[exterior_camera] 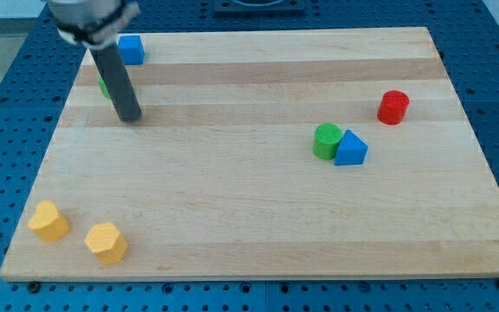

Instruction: Push green star to the blue cube

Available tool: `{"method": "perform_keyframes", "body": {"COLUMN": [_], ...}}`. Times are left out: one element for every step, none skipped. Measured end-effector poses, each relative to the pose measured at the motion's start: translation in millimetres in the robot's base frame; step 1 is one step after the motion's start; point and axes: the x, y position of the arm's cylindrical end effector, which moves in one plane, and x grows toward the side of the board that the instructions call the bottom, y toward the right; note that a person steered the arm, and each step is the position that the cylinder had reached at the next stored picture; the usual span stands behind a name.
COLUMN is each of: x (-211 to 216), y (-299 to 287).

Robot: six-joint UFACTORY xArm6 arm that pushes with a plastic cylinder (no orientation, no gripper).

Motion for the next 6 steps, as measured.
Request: {"method": "perform_keyframes", "body": {"x": [-7.0, -37.0, -75.4, -92.5, -94.8, -57.1], "y": [-40.0, -91.3, -74.9, -52.4, -48.7, -41.0]}}
